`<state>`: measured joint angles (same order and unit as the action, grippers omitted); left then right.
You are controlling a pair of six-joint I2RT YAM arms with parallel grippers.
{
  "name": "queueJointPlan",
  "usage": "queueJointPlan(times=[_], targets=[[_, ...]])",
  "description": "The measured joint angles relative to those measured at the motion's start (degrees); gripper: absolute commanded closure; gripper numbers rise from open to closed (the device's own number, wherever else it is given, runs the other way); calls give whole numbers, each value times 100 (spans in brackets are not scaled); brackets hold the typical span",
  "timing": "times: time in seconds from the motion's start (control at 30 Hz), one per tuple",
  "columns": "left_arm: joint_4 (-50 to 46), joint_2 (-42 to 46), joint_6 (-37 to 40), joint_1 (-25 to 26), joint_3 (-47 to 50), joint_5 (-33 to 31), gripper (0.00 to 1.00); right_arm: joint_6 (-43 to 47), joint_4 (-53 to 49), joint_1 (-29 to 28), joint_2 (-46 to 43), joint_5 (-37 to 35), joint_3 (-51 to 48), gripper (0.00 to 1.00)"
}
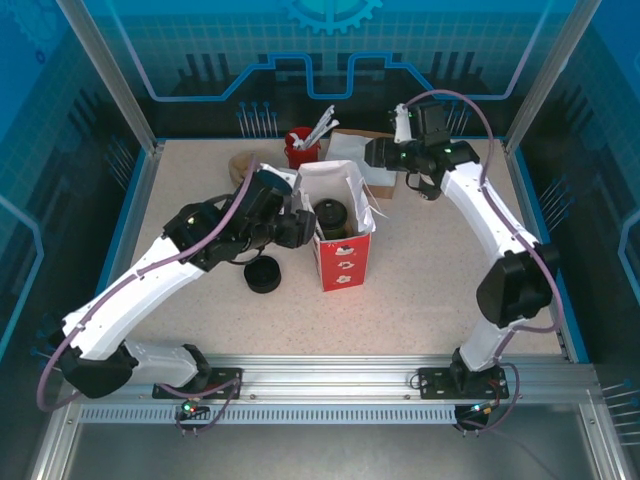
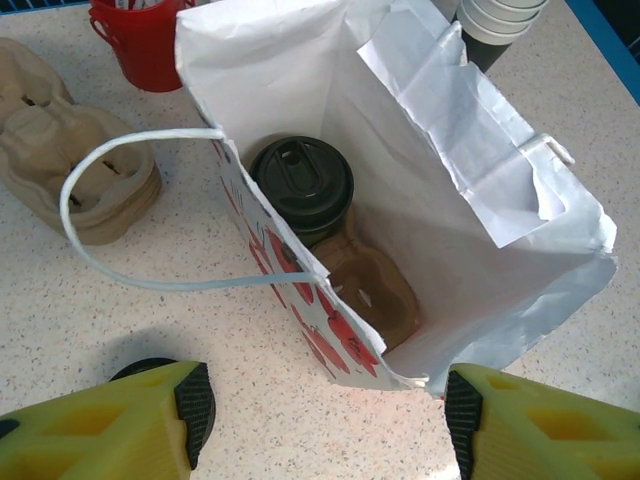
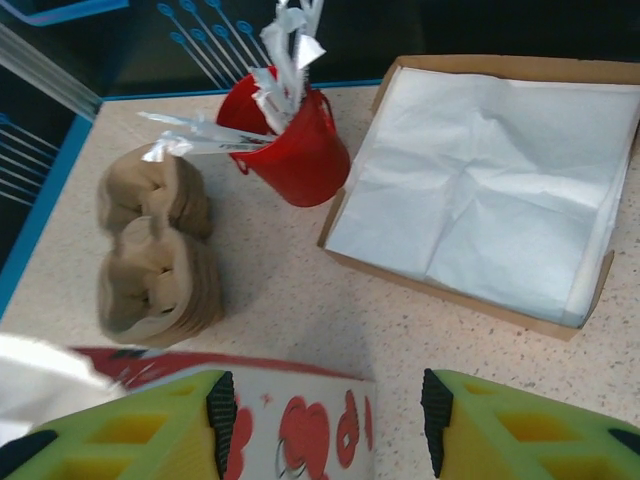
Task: Pack the takeout coffee
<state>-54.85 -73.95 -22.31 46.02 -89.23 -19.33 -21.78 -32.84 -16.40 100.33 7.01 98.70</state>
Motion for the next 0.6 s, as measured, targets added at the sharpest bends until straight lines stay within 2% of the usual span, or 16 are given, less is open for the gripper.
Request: queueJointPlan(times=[0.23, 0.6], targets=[[35, 299, -291, -11, 422, -61, 34, 70, 59, -11, 887, -494, 765, 45], [-120, 540, -461, -15, 474, -177, 34, 350, -103, -39, 2551, -1008, 2302, 45]])
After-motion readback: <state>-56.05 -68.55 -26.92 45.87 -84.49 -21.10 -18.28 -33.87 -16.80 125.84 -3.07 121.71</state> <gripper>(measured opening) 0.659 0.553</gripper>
